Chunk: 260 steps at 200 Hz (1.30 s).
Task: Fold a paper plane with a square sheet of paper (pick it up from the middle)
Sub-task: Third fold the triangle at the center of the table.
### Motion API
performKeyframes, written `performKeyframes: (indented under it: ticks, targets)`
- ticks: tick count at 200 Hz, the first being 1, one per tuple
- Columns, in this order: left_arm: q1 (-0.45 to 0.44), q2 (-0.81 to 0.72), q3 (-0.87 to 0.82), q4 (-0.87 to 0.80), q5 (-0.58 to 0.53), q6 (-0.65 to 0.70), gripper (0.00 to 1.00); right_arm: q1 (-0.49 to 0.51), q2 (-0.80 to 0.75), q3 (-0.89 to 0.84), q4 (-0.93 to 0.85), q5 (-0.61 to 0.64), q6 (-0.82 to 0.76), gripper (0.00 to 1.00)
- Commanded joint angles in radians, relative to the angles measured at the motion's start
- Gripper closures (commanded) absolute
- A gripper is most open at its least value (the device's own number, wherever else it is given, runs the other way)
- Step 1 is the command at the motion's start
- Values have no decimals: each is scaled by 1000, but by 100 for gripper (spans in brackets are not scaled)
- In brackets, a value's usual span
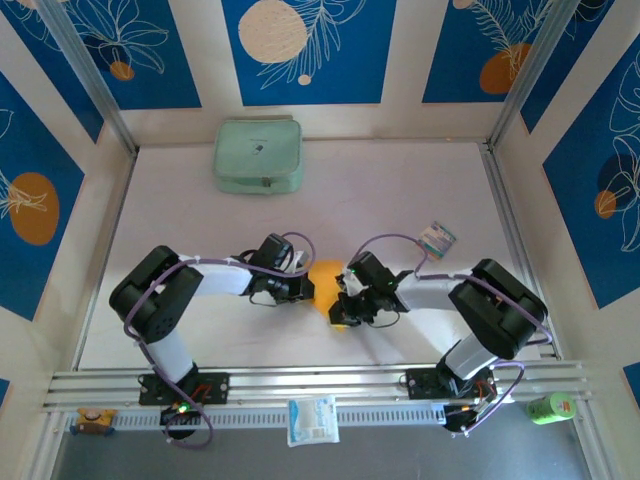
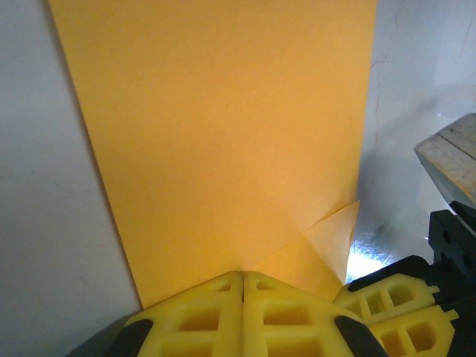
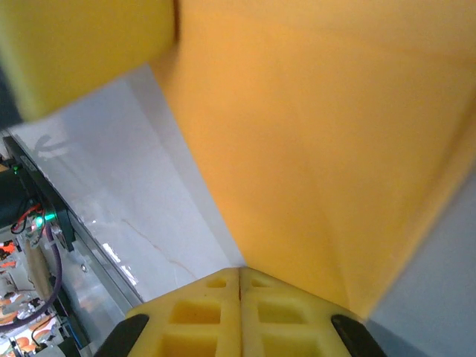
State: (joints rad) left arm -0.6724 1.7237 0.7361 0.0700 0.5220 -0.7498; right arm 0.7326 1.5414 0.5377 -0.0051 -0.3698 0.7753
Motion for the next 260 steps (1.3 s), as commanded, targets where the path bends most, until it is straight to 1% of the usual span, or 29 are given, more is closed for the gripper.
performKeyframes:
  ticks: [1,54,71,79,88,95,110,129,150,170,191,206,234,260]
  targets:
    - [9,42,-14,-87,-56,18,100,-8,-34,-45,-57,-5,13,93]
    - [10,36,-20,-82,-61,7,100,-10,-98,-29,-128,14,10,93]
    - [10,29,-34,-59,-59,-19,100,-10,-161,3,-190,52,31,93]
    - [10,23,-43,-43,-58,-33,100,-11,-198,18,-218,92,43,93]
    - [10,14,-52,-34,-66,-44,100,-18,-227,29,-243,138,55,91]
    - [9,7,-58,-30,-74,-52,100,-30,-235,32,-247,147,62,90]
    - [10,-3,-69,-10,-78,-71,100,-51,-213,36,-200,90,54,90]
    - [11,-10,-72,-9,-80,-75,100,-42,-152,48,-132,9,46,90]
    - [10,-10,-72,-14,-79,-73,100,-11,-87,63,-125,-11,35,91]
    - [10,-12,-73,-15,-77,-75,100,0,-60,45,-183,45,50,93]
    - [10,-13,-72,-15,-76,-77,100,-5,-65,-40,-106,40,82,93]
    - [10,-10,-67,-21,-74,-74,100,-10,-61,-68,-87,32,85,93]
    - [8,-8,-64,-15,-73,-80,100,-15,-76,-53,-95,35,73,92]
    - [7,-26,-85,12,-80,-109,100,-16,-141,-4,-132,65,63,91]
